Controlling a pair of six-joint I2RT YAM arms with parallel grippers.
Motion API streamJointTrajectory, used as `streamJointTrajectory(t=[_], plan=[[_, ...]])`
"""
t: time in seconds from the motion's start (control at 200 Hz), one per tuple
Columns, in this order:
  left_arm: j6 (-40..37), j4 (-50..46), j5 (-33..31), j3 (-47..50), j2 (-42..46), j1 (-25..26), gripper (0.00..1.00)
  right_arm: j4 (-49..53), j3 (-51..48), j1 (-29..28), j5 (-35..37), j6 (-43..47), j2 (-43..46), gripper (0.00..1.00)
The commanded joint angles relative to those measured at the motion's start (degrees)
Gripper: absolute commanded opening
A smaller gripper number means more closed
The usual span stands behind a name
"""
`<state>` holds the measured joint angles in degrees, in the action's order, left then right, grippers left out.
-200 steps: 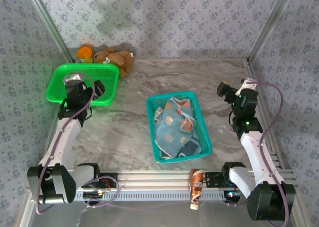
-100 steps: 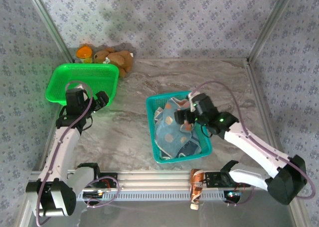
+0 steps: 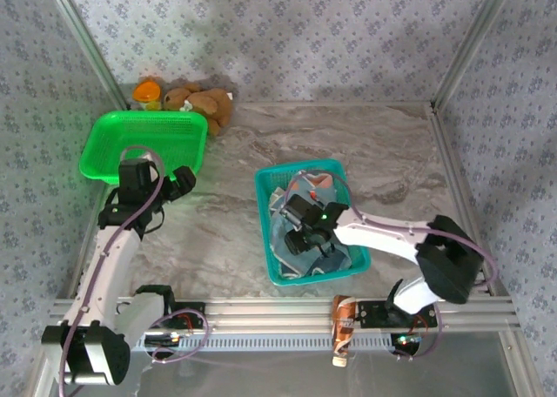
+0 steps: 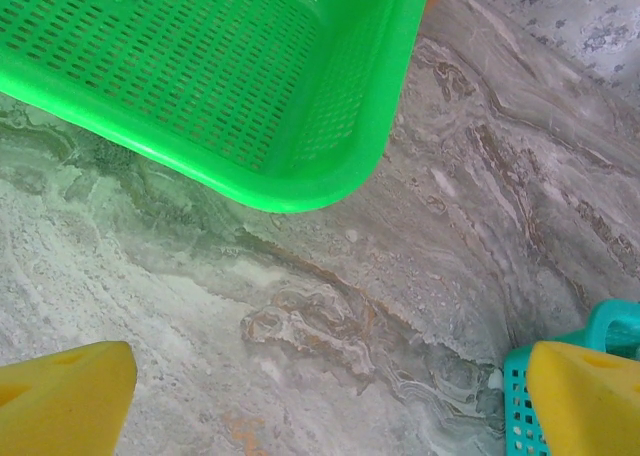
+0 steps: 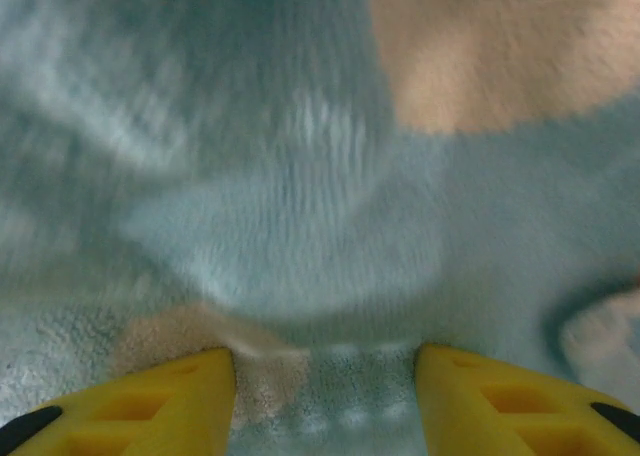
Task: Fold and stack the towels
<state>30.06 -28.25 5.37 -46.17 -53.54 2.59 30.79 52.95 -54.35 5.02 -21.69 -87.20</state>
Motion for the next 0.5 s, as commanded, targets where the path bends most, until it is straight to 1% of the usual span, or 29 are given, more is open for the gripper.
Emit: streamJointTrajectory(t=[0.0,0.165,0.235,0.32,0.365,0.405,0.47,0.495], plan=[[-0.16,-1.46,0.62,-2.56,1.57,0.61,1.0,-2.87,3.53,4.31,-0.4,-3.45,-4.72,0.52],[-0.01,-1.53,0.38,-2.61,1.98,1.09,1.0,-5.78,6.39,13.67,-1.25,-4.57,-10.72,0.53],[0.08,-1.7,0.2,-2.61,2.11,1.36,1.0,-5.8,8.2,17.91,-1.13,-5.45,-13.09,0.51],[0.17,-1.85,-0.31,-2.5,2.34,1.62,1.0,-6.18,10.46,23.72,-2.01,-8.56,-15.71,0.5],[0.17,-2.01,-0.51,-2.49,2.55,1.72,1.0,-6.87,11.31,25.76,-3.0,-9.73,-16.68,0.51],[0.17,-2.13,-0.91,-2.35,2.69,1.86,1.0,-6.68,12.27,27.55,-2.0,-11.65,-17.53,0.53],[0.08,-2.3,-1.38,-2.39,3.06,1.96,1.0,-6.2,13.63,29.87,-0.65,-13.84,-18.61,0.53],[0.08,-2.33,-1.45,-2.32,3.15,1.98,1.0,-5.71,14.2,30.88,0.23,-16.61,-19.0,0.53]])
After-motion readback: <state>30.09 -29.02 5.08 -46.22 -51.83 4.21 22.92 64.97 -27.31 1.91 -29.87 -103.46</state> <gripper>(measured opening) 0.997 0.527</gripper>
